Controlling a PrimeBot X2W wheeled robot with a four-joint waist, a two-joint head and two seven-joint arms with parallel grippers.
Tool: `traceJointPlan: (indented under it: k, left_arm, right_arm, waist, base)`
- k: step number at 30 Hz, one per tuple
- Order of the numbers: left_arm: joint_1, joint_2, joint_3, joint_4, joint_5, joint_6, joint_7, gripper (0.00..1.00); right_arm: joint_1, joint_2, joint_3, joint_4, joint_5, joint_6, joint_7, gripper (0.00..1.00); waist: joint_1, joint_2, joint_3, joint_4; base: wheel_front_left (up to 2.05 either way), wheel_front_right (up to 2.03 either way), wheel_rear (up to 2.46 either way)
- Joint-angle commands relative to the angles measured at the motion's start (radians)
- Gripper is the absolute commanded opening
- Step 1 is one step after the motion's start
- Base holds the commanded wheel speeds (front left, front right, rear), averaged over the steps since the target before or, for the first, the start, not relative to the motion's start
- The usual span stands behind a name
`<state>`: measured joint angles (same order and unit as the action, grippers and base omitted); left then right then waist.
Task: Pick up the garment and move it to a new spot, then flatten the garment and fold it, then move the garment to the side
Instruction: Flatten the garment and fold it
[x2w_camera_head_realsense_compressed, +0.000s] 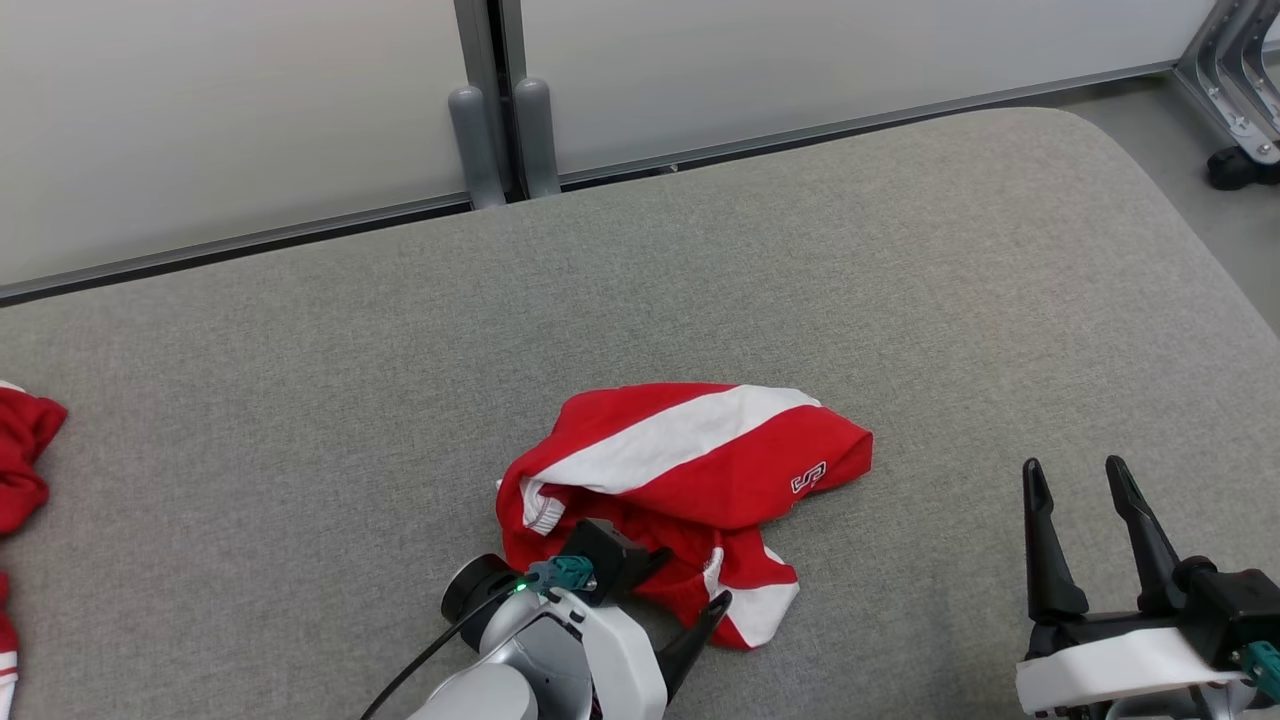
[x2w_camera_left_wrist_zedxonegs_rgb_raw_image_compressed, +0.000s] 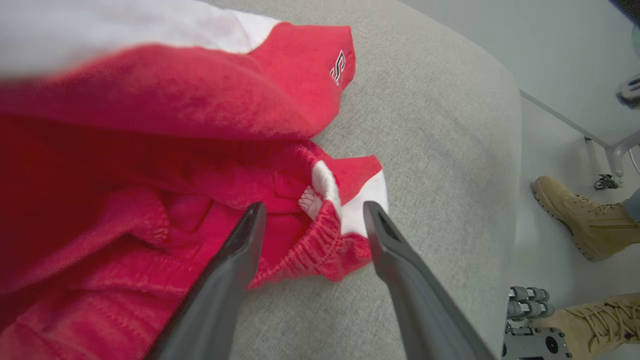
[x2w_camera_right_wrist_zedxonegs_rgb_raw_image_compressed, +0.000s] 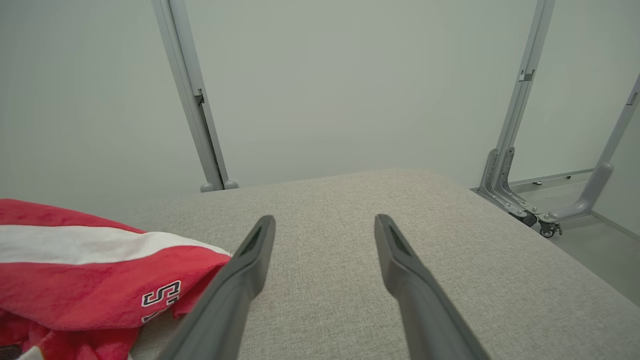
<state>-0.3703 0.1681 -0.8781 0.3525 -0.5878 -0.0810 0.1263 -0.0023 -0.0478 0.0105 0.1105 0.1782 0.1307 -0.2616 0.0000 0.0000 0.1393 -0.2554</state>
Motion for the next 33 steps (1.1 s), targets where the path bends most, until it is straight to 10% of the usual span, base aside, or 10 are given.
traceJointPlan:
  k: [1,5,6,8,33]
  left_arm:
    - [-0.02,0.006,0.001,0.003,-0.001,0.006,0.006,1.0]
    - [-0.039,0.012,-0.022,0.029,0.0,0.005,0.078,1.0]
    - [-0.042,0.011,-0.028,0.035,-0.004,0.002,0.092,0.77]
    - [-0.05,0.012,-0.04,0.043,-0.005,-0.004,0.116,0.0]
    - [-0.186,-0.097,0.369,-0.182,-0.285,0.089,-0.217,0.0]
  right_arm:
    - [-0.012,-0.005,0.0,-0.002,0.005,0.0,-0.005,1.0]
    - [-0.012,-0.005,0.006,0.003,0.014,0.0,-0.005,1.0]
    - [-0.013,-0.005,0.008,0.005,0.017,0.0,-0.005,1.0]
    - [-0.017,-0.005,0.013,0.008,0.019,0.0,-0.005,1.0]
    - [0.015,-0.005,0.045,0.037,0.044,0.0,-0.005,1.0]
  waist:
    - [0.0,0.0,0.003,-0.002]
    - [0.0,0.0,0.009,-0.001]
    - [0.0,0.0,0.01,0.0]
    - [0.0,0.0,0.009,0.0]
    - [0.0,0.0,-0.069,-0.024]
  base:
    - [0.0,0.0,0.0]
    - [0.0,0.0,0.0]
    - [0.0,0.0,0.0]
    - [0.0,0.0,0.0]
    - [0.0,0.0,0.0]
